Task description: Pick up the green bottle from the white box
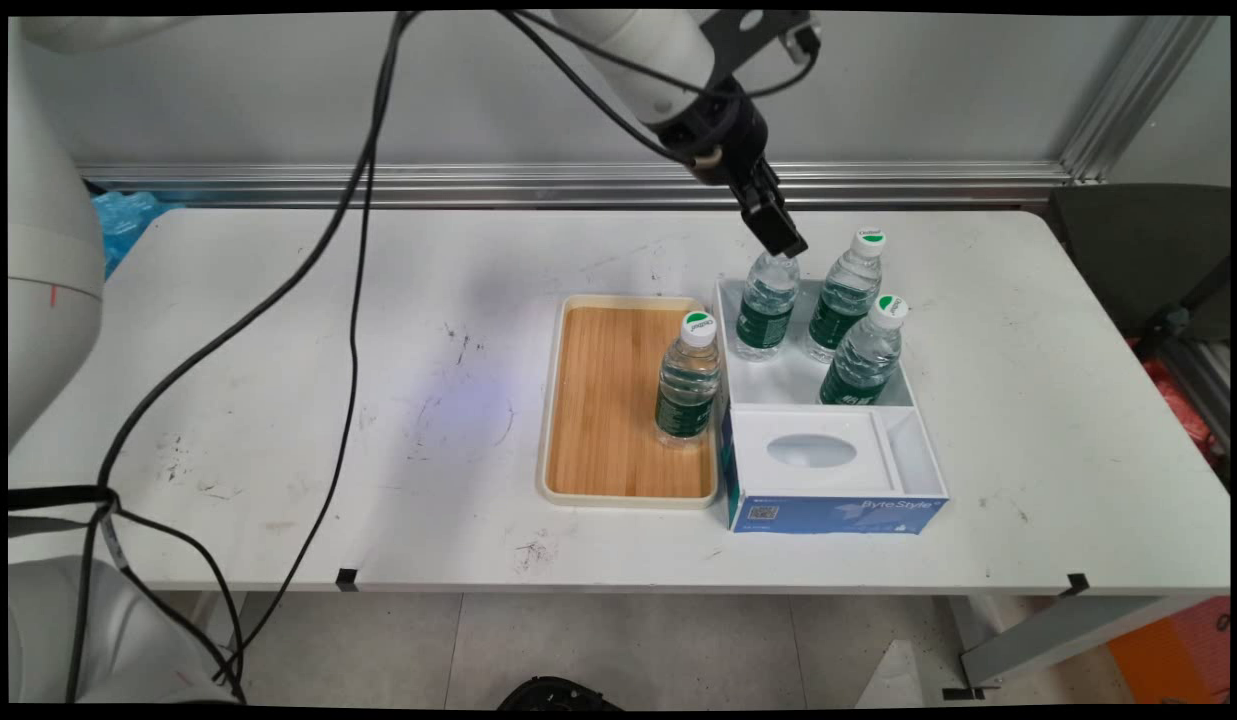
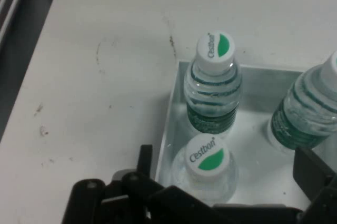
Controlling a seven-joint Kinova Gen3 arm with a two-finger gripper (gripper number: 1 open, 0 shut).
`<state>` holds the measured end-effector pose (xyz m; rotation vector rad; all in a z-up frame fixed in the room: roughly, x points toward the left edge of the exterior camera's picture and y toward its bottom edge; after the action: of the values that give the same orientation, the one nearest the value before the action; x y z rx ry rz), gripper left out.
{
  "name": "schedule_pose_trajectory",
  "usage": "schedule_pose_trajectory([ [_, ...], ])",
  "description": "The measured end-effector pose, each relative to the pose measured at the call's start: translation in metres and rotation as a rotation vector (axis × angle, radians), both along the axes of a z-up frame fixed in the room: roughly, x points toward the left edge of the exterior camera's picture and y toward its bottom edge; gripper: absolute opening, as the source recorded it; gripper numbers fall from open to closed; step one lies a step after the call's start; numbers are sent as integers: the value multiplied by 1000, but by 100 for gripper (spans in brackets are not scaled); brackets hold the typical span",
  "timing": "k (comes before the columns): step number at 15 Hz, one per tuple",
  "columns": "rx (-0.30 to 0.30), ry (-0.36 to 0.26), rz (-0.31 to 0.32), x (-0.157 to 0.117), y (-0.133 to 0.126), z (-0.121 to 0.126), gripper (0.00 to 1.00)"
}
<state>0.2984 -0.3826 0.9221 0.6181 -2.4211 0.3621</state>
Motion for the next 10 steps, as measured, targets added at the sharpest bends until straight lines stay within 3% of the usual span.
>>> schedule_pose_trajectory([
  [10,47,-5,37,-6,-23,-56,100],
])
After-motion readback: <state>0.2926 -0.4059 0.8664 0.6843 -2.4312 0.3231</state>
